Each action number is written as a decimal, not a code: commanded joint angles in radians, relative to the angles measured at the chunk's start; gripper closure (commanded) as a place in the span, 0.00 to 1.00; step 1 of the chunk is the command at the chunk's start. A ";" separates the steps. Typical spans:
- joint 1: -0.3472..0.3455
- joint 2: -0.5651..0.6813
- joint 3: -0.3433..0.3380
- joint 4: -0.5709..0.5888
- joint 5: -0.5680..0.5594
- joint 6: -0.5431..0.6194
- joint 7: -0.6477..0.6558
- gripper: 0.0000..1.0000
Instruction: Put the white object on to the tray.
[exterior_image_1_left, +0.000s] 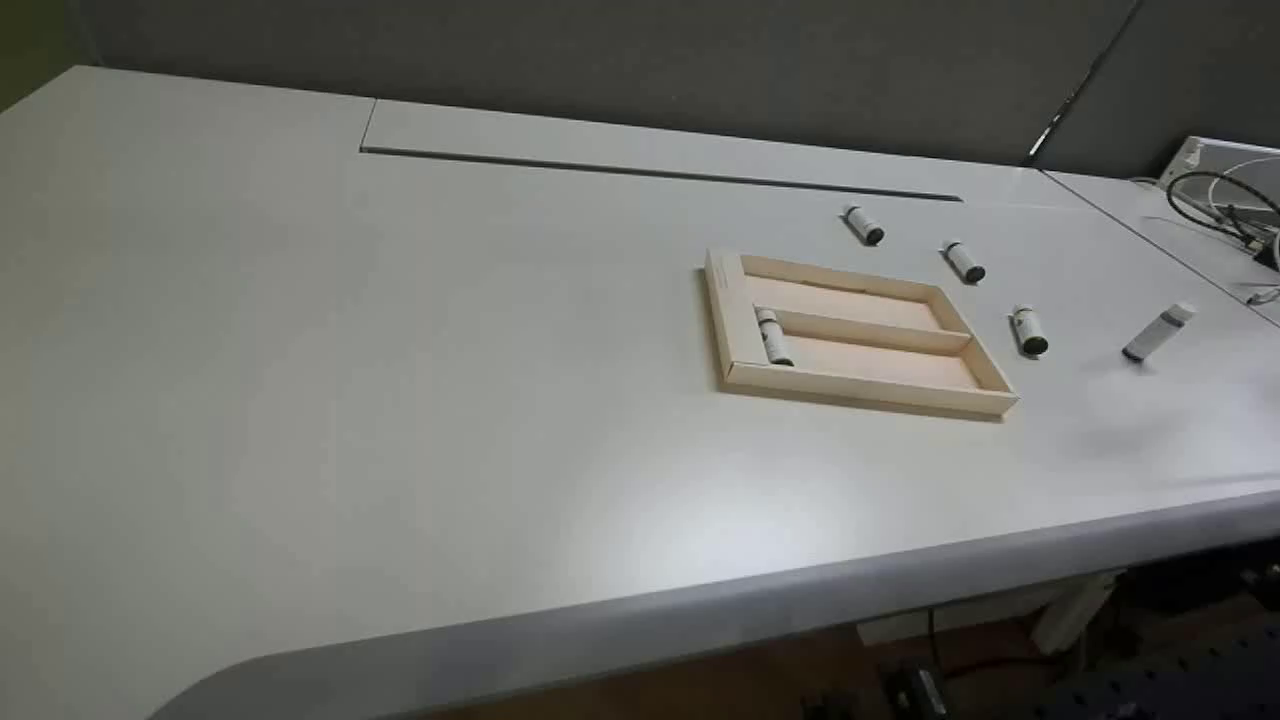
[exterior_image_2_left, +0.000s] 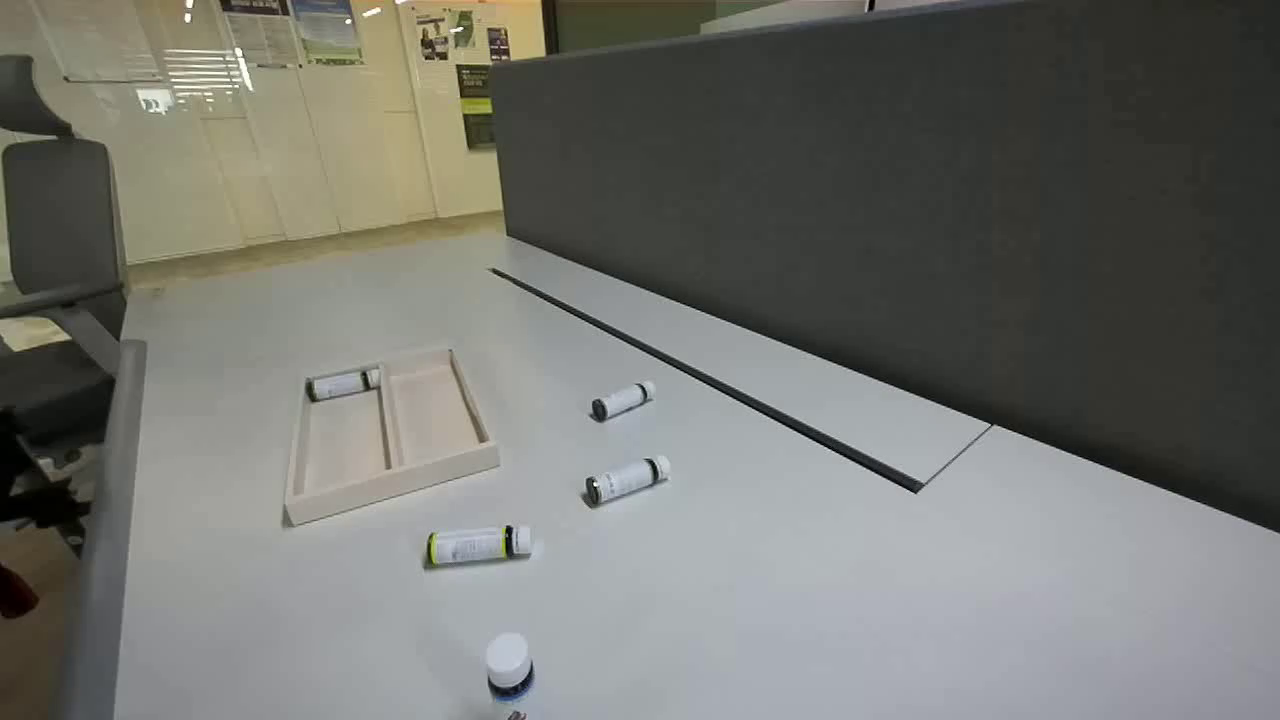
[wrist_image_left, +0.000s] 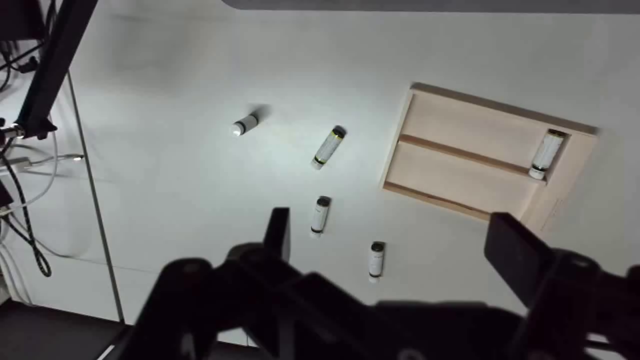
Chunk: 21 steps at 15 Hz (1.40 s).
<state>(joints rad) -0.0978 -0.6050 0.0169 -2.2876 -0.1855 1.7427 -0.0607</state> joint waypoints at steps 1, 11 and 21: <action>0.024 0.001 -0.017 0.002 -0.010 -0.002 0.010 0.00; 0.010 0.079 -0.048 -0.004 0.049 0.108 0.072 0.00; -0.025 0.391 -0.095 -0.083 0.132 0.509 0.156 0.53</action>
<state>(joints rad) -0.1157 -0.2890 -0.0763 -2.3783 -0.0530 2.1800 0.0379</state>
